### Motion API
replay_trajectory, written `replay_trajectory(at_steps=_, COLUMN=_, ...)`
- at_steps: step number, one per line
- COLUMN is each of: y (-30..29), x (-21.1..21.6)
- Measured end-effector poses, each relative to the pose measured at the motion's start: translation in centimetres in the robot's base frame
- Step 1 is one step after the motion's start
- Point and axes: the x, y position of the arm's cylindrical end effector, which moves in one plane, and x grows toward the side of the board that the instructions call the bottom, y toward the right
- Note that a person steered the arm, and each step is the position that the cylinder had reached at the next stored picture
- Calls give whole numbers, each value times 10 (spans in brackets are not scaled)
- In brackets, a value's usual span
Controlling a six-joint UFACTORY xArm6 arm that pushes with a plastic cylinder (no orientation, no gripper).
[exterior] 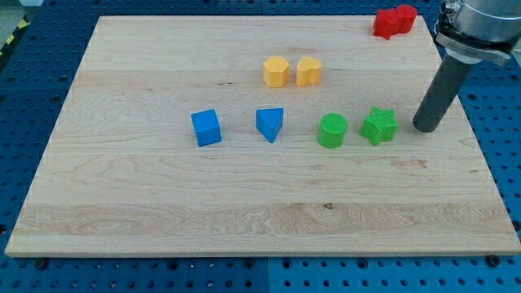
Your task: Push green star closer to the green circle
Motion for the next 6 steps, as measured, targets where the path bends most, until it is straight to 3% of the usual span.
replay_trajectory(at_steps=4, y=-3, x=30)
replay_trajectory(at_steps=6, y=-57, x=18)
